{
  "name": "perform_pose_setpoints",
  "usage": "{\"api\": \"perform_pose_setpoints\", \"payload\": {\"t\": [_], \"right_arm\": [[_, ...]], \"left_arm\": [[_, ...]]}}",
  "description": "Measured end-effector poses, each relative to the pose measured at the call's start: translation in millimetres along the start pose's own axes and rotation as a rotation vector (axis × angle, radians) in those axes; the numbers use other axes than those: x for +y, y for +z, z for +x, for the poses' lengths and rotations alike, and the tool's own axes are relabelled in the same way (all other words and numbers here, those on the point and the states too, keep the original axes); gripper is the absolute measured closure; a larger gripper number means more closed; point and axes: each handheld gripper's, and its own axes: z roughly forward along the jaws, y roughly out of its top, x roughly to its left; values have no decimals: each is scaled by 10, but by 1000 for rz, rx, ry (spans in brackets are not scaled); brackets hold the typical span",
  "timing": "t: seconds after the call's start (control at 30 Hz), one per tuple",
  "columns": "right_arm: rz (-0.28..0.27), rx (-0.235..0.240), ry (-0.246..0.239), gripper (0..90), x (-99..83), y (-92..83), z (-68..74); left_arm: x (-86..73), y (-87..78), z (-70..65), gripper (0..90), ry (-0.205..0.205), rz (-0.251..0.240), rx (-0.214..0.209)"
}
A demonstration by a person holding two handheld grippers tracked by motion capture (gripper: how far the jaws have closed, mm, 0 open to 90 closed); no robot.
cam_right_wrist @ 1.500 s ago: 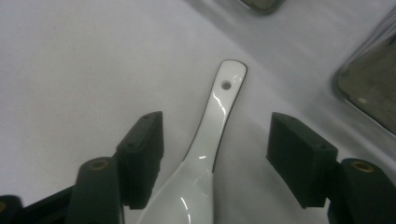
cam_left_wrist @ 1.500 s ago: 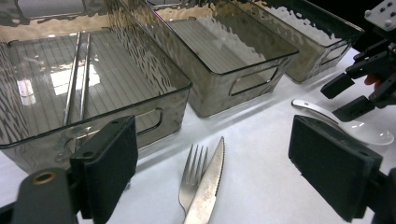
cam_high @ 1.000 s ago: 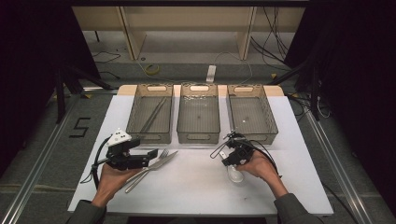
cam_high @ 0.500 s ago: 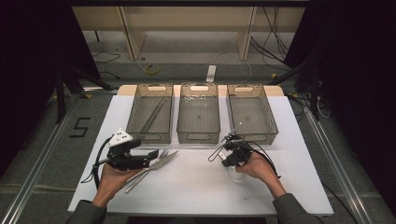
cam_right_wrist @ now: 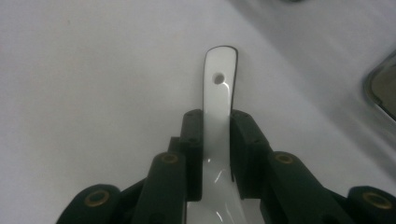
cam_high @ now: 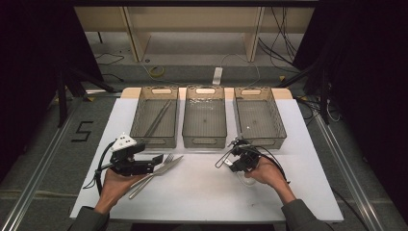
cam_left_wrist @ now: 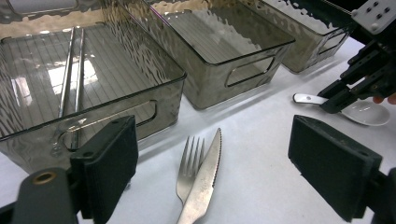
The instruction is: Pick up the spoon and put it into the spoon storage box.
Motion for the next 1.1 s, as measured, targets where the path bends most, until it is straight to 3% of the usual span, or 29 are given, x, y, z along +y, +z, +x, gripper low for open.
{"api": "perform_pose_setpoints", "payload": {"t": [0.17,0.23,0.27,0.33,0.5,0.73,0.93,1.1], "right_arm": [[-11,5,-5,783,-18,-55,-31],[-22,16,-1,870,-16,-77,-36],[-48,37,3,871,-16,-109,-37],[-36,-2,-13,871,-2,-141,-16],[-13,3,-20,871,-16,-124,-31],[-27,21,-38,873,-1,-188,4],[-78,25,-27,872,42,-348,-40],[-150,8,-23,872,187,-503,-112]], "left_arm": [[0,0,-1,155,0,-1,-3],[0,-1,-1,155,0,-1,-3],[1,-1,-1,155,-1,-2,-3],[-1,-1,1,155,2,-1,-4],[1,-7,5,156,2,-3,-6],[0,-11,9,157,-5,-5,-5],[3,-10,29,157,-15,-8,-6],[6,-9,41,157,-22,-12,-4]]}}
